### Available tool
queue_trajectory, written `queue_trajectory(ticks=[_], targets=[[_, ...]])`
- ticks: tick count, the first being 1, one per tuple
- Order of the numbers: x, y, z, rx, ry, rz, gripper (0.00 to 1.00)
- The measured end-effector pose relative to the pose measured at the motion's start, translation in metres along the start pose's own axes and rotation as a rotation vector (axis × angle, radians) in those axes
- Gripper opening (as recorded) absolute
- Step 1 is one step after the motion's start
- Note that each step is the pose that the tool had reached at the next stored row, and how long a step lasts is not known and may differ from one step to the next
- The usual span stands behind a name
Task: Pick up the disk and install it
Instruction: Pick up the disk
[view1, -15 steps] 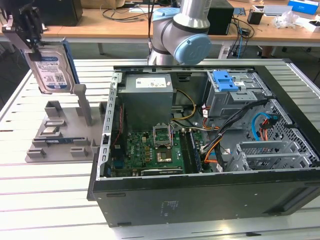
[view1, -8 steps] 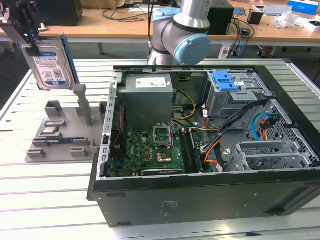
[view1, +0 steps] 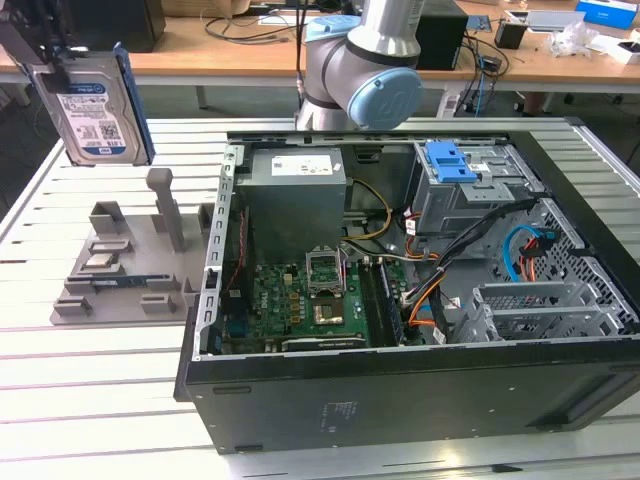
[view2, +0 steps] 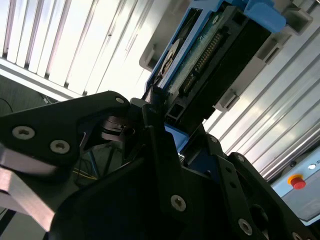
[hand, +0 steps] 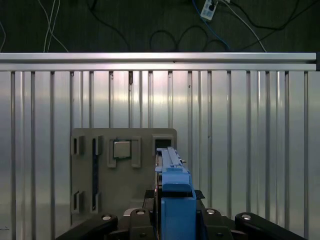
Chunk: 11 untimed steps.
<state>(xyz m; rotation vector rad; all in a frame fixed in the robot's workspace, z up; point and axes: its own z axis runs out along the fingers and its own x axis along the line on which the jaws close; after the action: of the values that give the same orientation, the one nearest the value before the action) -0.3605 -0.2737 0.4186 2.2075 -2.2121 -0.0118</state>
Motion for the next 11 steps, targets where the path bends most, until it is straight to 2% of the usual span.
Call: queue_trajectory(ticks=[11], targets=[[0.0001,0.0004,-0.0255,-0.0001,0.0001,0.000,0.36]])
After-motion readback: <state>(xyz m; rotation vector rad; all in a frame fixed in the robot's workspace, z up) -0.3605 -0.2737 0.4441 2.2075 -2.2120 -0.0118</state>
